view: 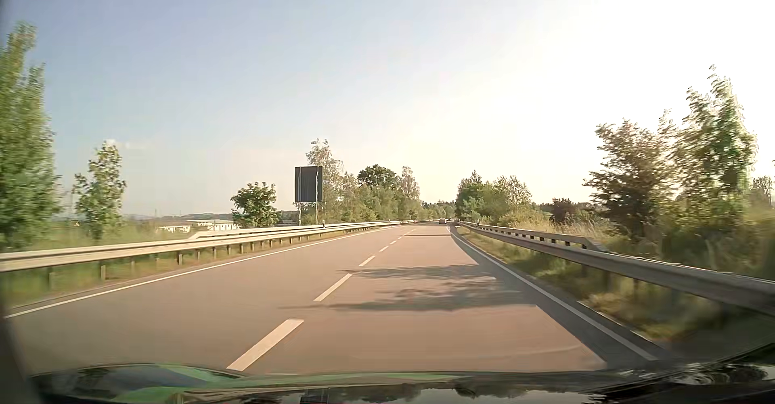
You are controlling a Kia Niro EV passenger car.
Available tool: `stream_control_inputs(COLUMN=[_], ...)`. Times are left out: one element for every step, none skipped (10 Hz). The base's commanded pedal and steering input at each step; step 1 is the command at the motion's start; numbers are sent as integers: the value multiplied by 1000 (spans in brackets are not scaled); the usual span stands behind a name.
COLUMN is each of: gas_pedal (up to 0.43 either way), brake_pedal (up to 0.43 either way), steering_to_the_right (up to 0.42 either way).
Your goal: Follow the waypoints while adhering to traffic rules and regulations
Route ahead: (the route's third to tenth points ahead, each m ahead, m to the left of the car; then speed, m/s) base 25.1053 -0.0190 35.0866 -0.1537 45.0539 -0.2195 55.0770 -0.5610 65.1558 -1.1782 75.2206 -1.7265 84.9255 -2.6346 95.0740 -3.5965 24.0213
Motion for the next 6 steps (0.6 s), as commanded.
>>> stream_control_inputs(gas_pedal=[409, 421, 421, 421, 421, 421], brake_pedal=[0, 0, 0, 0, 0, 0], steering_to_the_right=[10, 10, 9, 8, 7, 6])
